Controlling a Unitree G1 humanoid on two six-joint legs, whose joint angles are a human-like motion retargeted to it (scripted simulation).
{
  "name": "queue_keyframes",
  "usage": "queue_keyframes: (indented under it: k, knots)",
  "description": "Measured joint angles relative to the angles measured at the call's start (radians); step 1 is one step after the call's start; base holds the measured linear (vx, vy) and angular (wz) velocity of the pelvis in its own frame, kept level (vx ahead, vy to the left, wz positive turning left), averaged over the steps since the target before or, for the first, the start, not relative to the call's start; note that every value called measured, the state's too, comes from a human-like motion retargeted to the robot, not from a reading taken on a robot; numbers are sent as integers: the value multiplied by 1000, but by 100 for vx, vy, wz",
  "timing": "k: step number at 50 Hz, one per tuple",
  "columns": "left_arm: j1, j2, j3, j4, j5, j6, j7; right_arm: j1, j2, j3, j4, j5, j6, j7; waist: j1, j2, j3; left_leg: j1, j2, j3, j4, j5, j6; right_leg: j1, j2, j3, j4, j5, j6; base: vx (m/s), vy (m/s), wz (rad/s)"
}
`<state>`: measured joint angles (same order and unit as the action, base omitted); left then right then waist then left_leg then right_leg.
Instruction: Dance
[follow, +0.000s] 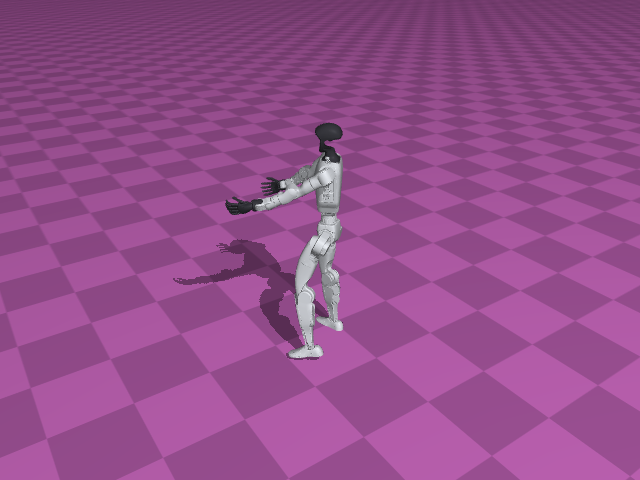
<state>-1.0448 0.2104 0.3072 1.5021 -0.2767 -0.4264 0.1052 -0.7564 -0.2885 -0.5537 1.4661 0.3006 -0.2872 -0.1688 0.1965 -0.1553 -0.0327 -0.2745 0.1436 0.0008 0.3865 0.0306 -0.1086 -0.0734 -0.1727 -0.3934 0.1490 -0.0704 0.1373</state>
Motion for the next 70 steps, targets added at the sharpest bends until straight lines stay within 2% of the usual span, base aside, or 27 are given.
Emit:
queue_keyframes:
  k: [2,5,8,10,13,16,20,23,25,28,30,33,37,40,43,45,48,49,53,57,60,61,62,65,66,68,70]
  knots:
    - [-71,-52,1,43,17,34,-56,-105,-18,67,88,45,8,74,15,0,-25,48,-6,-60,-120,56,-70,-8,1,15,-1,14,7,34,22,-25]
    - [-155,-151,34,91,60,79,-78,-242,38,112,177,-15,50,123,20,18,-48,98,-23,-69,-177,-35,-127,-23,-18,57,22,31,30,35,28,-30]
    - [-191,-253,61,104,48,71,-80,-331,136,132,231,-122,89,100,-16,71,-58,111,-12,92,-187,-111,-72,-47,-48,87,94,46,61,30,43,3]
    - [-208,-308,94,97,26,59,-81,-363,198,141,234,-163,122,81,-70,109,-71,100,-14,55,-180,-148,-85,-86,-71,68,172,39,70,22,46,47]
    - [-218,-356,148,66,19,75,-68,-366,292,121,205,-185,126,77,-37,106,-28,109,-132,-13,-136,-185,-64,-133,-110,210,250,68,57,20,41,-77]
    - [-185,-351,126,-53,28,61,-30,-324,301,151,92,-80,21,97,-4,122,-19,119,-170,19,-141,-203,-48,-160,-134,250,269,98,51,6,35,-74]
    - [-16,-315,-85,-459,-14,82,-68,-189,279,296,-233,109,-83,207,-32,172,34,159,-166,33,-138,-205,-26,-124,-117,337,267,158,28,9,11,18]
    - [231,-260,-232,-914,-39,164,-96,7,213,438,-591,210,-13,381,-97,183,32,159,-162,-6,-153,-188,-3,-104,-103,414,251,215,88,9,-11,80]
    - [421,-256,-266,-1213,-100,172,-186,185,171,493,-860,264,50,530,-127,186,41,182,-149,-19,-177,-172,11,-86,-86,472,246,215,103,11,-20,66]
    - [707,-304,-231,-1589,-276,189,-387,496,117,496,-1265,333,138,752,-128,185,58,209,-112,-26,-209,-157,3,-68,-29,598,242,150,121,2,-34,23]
    - [941,-310,-190,-1838,-420,208,-513,709,120,460,-1503,365,169,871,-135,190,60,212,-50,-28,-222,-158,-26,-56,18,575,228,130,124,-1,-55,17]
    - [1260,-290,-155,-2109,-533,97,-529,1006,214,383,-1742,390,117,939,-145,188,46,221,-4,-36,-242,-164,-46,-54,50,544,251,4,124,-5,-44,16]
    - [1430,-251,-106,-2200,-505,-19,-442,1137,373,329,-1818,382,-34,780,-115,176,30,253,80,-41,-246,-168,-79,-46,141,563,285,-65,124,-19,-37,-2]
    - [1375,-192,-114,-2195,-431,8,-326,1075,390,348,-1764,372,-94,596,-120,143,25,228,126,-66,-181,-176,-82,-46,178,572,292,-93,124,-53,-32,-10]
    - [1145,-103,-104,-2152,-398,3,-165,903,314,334,-1728,511,-76,469,-133,94,4,121,113,-93,-7,-158,-26,-59,177,591,282,-110,124,-51,-21,-8]
    - [928,-9,-104,-2113,-371,-52,6,737,215,300,-1717,615,-100,343,-154,63,-1,26,117,-36,133,-126,36,-84,161,582,289,-119,124,-47,-6,40]
    - [602,161,-99,-2042,-155,-166,259,498,-2,195,-1698,622,-212,125,-133,16,1,-67,130,107,304,-125,212,-101,125,565,277,-114,97,-41,2,0]
    - [490,212,-87,-1988,-61,-173,311,430,-81,160,-1677,580,-241,63,-114,9,1,-78,93,89,324,-121,206,-98,125,564,265,-106,84,-18,7,-46]
    - [110,363,-112,-1682,278,-144,446,166,-363,130,-1491,263,-333,-193,-74,5,-21,-76,-79,38,308,-139,93,-57,145,573,171,-50,11,-6,6,-56]
    - [-133,435,-125,-1285,393,-194,431,-55,-617,217,-1158,-35,-377,-440,-89,43,-68,-41,-179,72,170,-116,118,-10,180,550,66,3,-33,0,13,-12]
    - [-293,443,-105,-924,482,-242,482,-220,-778,290,-804,-168,-457,-523,-51,74,-73,18,-290,63,6,-85,80,28,198,556,5,32,-42,-7,23,-54]
    - [-341,464,-98,-795,517,-260,508,-285,-834,331,-669,-183,-480,-528,-29,76,-58,36,-313,93,-35,-79,158,47,194,564,-14,40,-38,-11,23,-82]
    - [-381,491,-96,-671,549,-271,534,-346,-887,373,-540,-184,-490,-524,-15,86,-46,62,-320,124,-78,-80,207,67,197,562,-31,43,-33,-11,21,-58]
    - [-421,611,-173,-344,601,-246,576,-490,-1026,516,-239,-73,-404,-417,-6,150,-41,163,-271,217,-137,-158,217,119,233,526,-65,22,-29,8,20,-18]
    - [-409,658,-223,-283,579,-208,568,-532,-1054,565,-188,-38,-359,-399,-8,163,-34,160,-283,148,-130,-159,181,127,232,530,-60,11,-21,9,21,5]
    - [-384,732,-249,-243,567,-130,558,-589,-1051,586,-158,-20,-316,-443,-29,178,-6,150,-272,97,-108,-175,143,119,213,509,-26,-35,26,-12,4,14]
    - [-345,712,-134,-339,653,-81,607,-536,-1024,532,-222,-86,-381,-528,-50,197,1,145,-249,112,-88,-210,168,85,193,434,57,-115,97,-12,-19,-3]
